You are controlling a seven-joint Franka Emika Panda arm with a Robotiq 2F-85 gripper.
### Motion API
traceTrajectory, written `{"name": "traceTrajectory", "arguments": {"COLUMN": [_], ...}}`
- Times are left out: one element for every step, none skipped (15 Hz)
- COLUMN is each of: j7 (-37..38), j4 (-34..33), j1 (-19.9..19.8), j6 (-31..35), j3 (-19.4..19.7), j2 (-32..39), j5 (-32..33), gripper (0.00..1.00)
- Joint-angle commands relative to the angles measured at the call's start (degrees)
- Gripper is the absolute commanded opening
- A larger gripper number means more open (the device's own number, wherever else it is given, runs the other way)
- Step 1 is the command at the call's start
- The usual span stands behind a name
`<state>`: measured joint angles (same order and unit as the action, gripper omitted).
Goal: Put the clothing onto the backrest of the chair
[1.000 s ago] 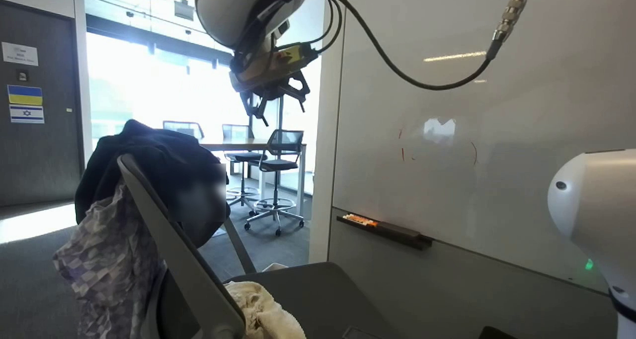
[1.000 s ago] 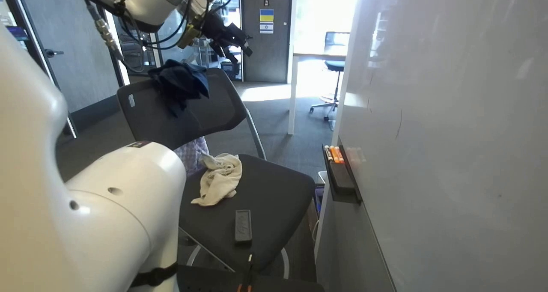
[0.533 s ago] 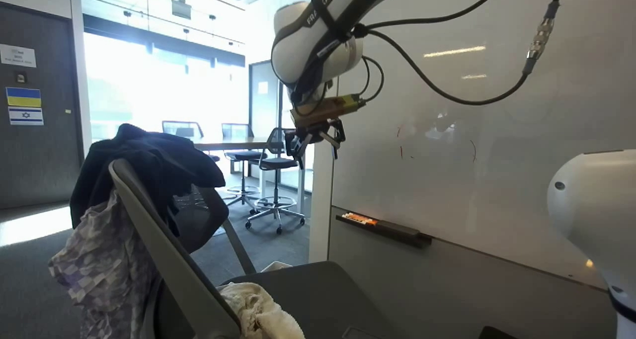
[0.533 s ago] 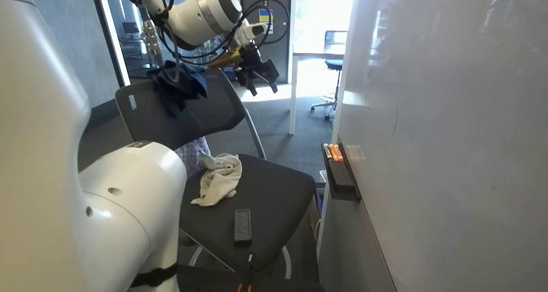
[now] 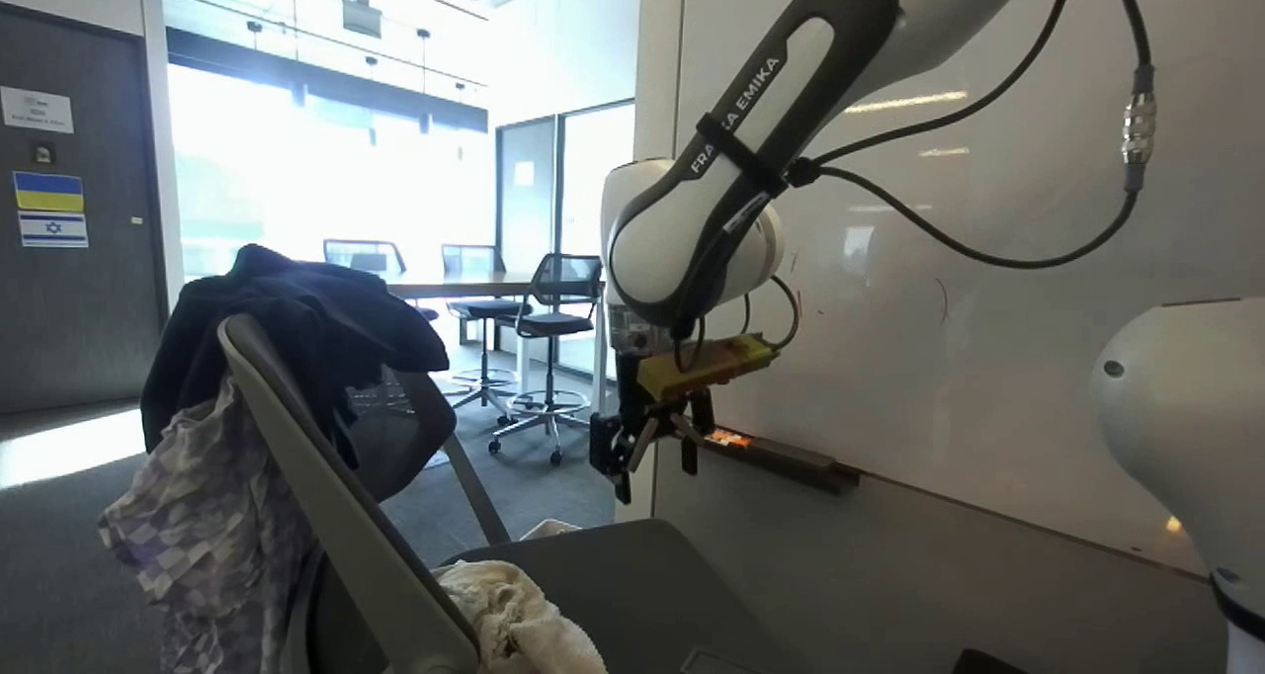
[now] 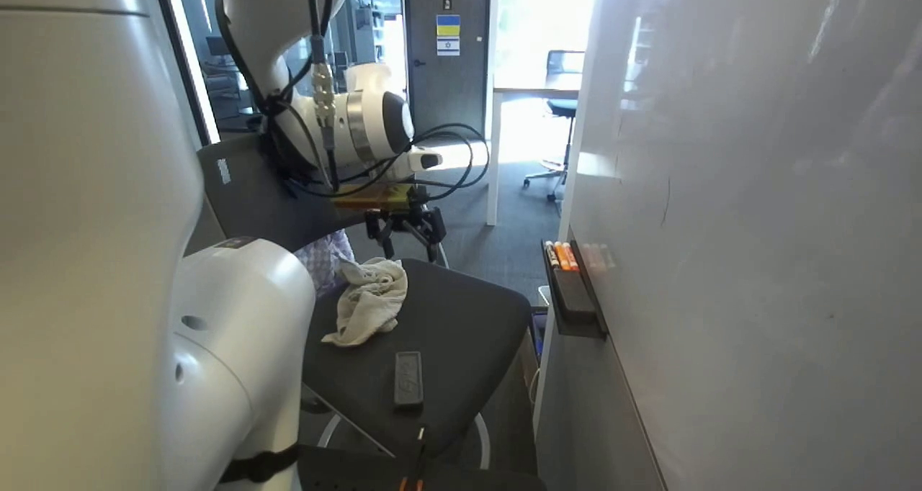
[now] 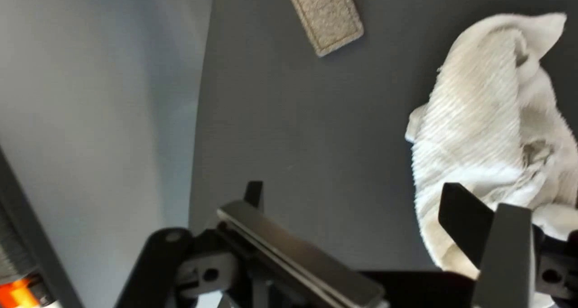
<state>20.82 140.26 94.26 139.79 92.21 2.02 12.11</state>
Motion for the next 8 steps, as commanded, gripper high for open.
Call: {"name": "traceTrajectory", "arguments": {"j7": [-8.64,-10.82,-13.46,-17.61,-21.33,-24.51,-28.01,-31.07], "j4": [3.45,4.11,4.89,5.48,5.86,6.25,6.78,7.01], "j1": [-9.58,-11.50,-15.42,-7.40,-8.34,-7.72,-7.22,-6.72], "j6": [3.34,3.22,2.76,2.75,2.25,2.19,2.27,1.84], "j3": [-12.24,-14.99,-19.50,-12.21,-13.73,-13.51,-13.40,-13.38], "j2": [-3.39,-4.70,-5.59,-4.72,-4.16,-3.37,-2.76,-2.13], "j5": [-3.18,-3.80,-4.68,-7.69,-10.78,-13.28,-16.41,-19.37], "gripper": [1.00,1.00,1.00,1.00,1.00,1.00,1.00,1.00]}}
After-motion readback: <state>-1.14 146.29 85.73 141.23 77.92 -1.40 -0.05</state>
